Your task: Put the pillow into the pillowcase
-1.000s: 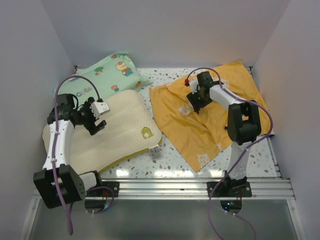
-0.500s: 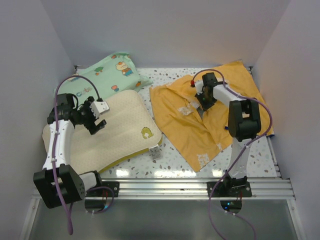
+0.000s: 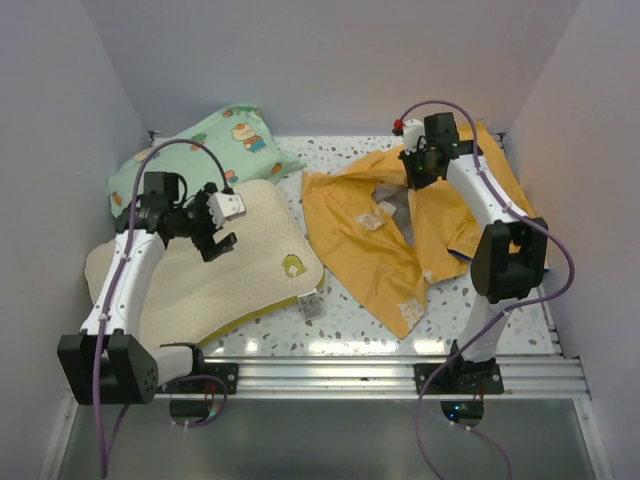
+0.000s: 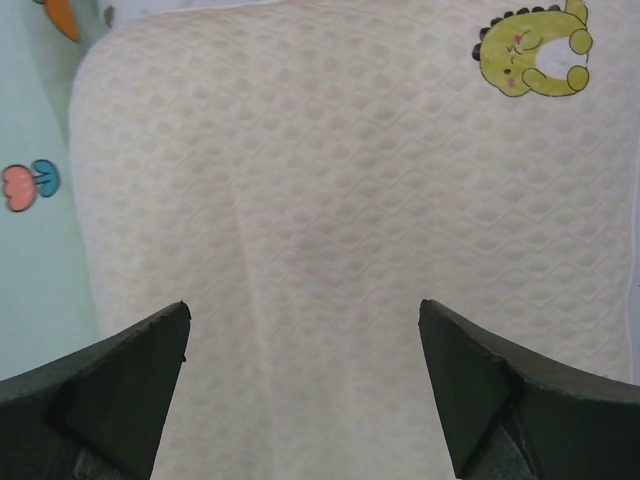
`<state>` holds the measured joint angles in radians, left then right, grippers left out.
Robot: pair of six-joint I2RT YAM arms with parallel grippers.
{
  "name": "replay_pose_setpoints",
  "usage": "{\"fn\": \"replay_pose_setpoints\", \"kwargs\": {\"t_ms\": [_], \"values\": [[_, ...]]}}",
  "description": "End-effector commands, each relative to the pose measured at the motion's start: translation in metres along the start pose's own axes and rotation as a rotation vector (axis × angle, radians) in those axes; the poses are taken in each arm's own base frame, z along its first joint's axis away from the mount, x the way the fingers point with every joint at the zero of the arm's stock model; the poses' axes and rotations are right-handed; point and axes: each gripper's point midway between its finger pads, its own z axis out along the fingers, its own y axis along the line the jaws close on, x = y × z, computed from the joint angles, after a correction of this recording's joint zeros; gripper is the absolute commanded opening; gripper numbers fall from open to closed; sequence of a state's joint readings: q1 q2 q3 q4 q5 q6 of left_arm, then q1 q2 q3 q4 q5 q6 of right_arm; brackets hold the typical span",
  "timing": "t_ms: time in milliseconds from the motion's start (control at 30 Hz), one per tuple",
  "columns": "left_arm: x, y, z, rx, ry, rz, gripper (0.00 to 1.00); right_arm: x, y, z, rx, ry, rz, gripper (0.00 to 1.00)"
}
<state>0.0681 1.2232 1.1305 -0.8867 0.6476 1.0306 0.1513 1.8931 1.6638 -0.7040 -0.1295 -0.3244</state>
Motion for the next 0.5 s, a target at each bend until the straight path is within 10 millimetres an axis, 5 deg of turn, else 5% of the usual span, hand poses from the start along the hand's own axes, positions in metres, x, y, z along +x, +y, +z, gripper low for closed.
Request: {"fn": "replay_pose_setpoints", "kwargs": {"t_ms": [0,200,400,467], "values": [[0.025,-0.012,0.022,-0.019,0.088,-0.083,1.00,-0.020,0.007,-0.031,-0.030,-0.064,0.024,0.00],[0.055,-0.029,0.071,0.050,0.170,-0.073,1.00,-0.016,0.012,-0.037,-0.047,-0.051,0.028,0.00],[0.115,-0.049,0.122,0.088,0.310,-0.077,1.00,-0.006,0.022,-0.040,-0.089,-0.026,0.040,0.00],[0.127,-0.053,0.131,0.100,0.331,-0.084,0.91,-0.005,0.025,-0.045,-0.098,-0.033,0.043,0.00]]}}
